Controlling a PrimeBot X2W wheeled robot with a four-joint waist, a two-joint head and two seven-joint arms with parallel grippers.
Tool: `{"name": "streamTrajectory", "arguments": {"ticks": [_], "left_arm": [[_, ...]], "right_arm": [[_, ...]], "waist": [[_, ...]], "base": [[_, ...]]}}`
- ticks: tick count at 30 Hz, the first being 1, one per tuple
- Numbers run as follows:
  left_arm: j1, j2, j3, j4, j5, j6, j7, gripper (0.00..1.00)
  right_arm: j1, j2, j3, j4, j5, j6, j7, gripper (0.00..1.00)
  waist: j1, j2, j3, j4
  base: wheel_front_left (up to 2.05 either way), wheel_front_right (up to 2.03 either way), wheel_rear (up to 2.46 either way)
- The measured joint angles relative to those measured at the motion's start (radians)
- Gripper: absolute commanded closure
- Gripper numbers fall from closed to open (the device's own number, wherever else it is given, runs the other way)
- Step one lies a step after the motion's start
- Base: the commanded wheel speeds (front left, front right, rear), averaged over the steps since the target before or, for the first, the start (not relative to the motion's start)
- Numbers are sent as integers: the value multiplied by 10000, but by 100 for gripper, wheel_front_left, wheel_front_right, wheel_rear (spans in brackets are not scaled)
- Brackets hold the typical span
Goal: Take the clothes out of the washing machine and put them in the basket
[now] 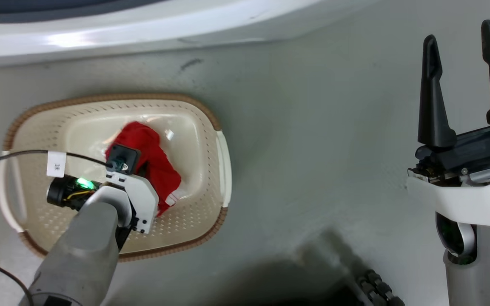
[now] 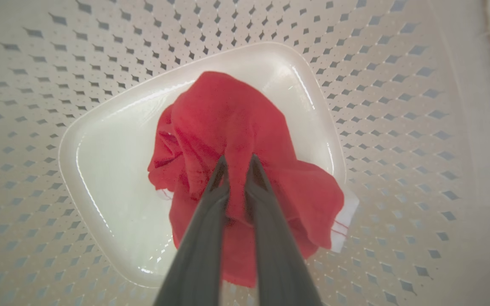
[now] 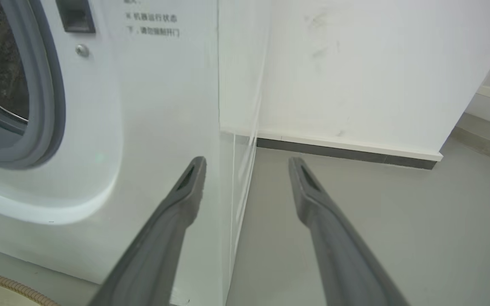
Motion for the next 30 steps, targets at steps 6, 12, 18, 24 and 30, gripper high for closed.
{"name": "streamTrajectory", "arguments": {"ticks": [6,12,18,24,30], "left_arm": [[-439,155,-424,694,372,182,405,100],[-460,6,-483,886,247,244,698,0],[-49,-328,-483,915,44,113,-207,0],[607,-625,-399,525,-230,12,-709,0],[1632,-589,176,-1411,-412,330,-752,0]], "right_arm": [[-161,2,146,-10,257,0,0,0],[-159,2,140,102,314,0,0,0],[50,4,71,240,140,0,2,0],[714,6,-8,481,-240,0,2,0],[1314,6,-167,627,-470,0,0,0]], "waist": [[0,0,706,-431],[-1,0,752,-623],[-2,0,1,-444],[-3,0,-1118,-74],[-3,0,-2280,351]], "base": [[0,0,0],[0,0,0],[0,0,0],[0,0,0],[0,0,0]]}}
